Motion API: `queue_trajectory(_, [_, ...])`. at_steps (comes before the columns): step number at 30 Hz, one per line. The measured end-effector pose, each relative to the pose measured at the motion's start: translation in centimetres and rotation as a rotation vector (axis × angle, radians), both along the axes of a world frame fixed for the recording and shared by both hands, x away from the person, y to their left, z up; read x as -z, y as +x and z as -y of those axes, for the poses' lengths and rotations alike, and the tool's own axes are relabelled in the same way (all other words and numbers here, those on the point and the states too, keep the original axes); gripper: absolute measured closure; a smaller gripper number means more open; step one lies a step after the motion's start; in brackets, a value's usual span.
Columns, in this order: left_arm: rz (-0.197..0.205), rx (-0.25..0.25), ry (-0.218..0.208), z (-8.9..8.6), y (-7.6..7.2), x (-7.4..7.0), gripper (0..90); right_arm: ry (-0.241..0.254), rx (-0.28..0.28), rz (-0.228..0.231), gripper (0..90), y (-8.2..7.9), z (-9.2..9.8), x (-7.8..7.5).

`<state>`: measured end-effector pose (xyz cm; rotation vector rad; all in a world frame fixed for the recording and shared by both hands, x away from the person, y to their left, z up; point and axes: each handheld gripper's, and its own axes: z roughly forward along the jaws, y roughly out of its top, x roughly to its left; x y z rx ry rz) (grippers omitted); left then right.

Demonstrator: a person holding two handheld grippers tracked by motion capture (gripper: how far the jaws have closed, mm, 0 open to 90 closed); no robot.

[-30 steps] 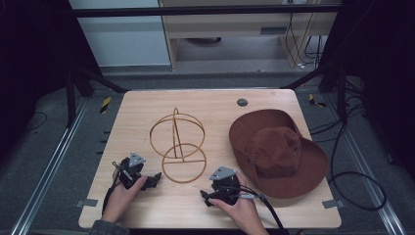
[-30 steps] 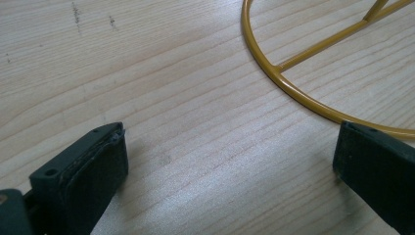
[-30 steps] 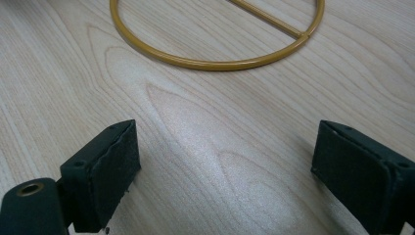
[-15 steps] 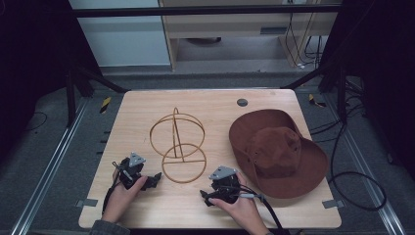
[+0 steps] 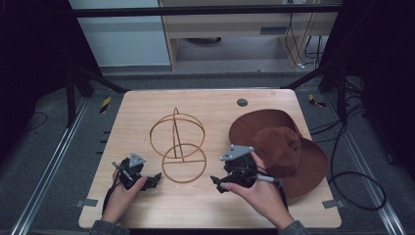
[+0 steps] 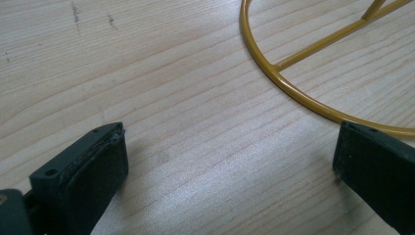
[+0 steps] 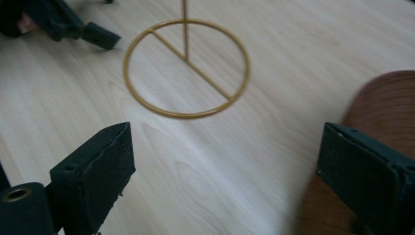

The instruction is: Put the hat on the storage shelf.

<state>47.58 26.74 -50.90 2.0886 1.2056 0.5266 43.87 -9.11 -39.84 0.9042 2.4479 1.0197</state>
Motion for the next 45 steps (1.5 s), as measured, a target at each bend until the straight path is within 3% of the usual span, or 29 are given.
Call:
queue_trajectory(6, [-0.001,0.002,0.002,0.0,0.0,0.0,0.0,-0.065,0.042,0.003,7.4,1.3,3.1,-2.3])
queue_trajectory(10, [-0.001,0.001,0.002,0.0,0.0,0.0,0.0,-0.072,0.072,-0.007,7.5,1.9,4.9,-3.1])
queue_trajectory(16, [-0.001,0.001,0.002,0.0,0.0,0.0,0.0,-0.101,0.120,-0.065,7.3,2.6,8.9,-4.3])
queue_trajectory(20, [-0.001,0.001,0.002,0.0,0.0,0.0,0.0,-0.118,0.136,-0.085,7.5,3.0,10.3,-4.7])
queue_trajectory(22, [-0.001,0.001,0.001,0.0,0.0,0.0,0.0,-0.125,0.152,-0.121,7.3,3.5,11.8,-5.0])
queue_trajectory(25, [0.000,0.000,0.000,0.0,0.0,0.0,0.0,-0.142,0.168,-0.131,7.3,3.8,12.4,-5.2])
queue_trajectory(29, [0.000,0.000,0.001,0.0,0.0,0.0,0.0,-0.131,0.175,-0.175,10.2,5.0,14.0,-6.0])
queue_trajectory(36, [0.002,-0.003,-0.003,0.0,0.0,0.0,0.0,-0.187,0.168,-0.204,12.3,7.0,14.5,-6.7])
queue_trajectory(38, [0.002,-0.004,-0.004,0.0,0.0,0.0,0.0,-0.215,0.183,-0.227,11.7,8.4,14.7,-6.5])
queue_trajectory(45, [0.001,0.002,0.000,0.0,0.0,0.0,0.0,-0.239,0.216,-0.283,10.6,11.4,15.0,-5.1])
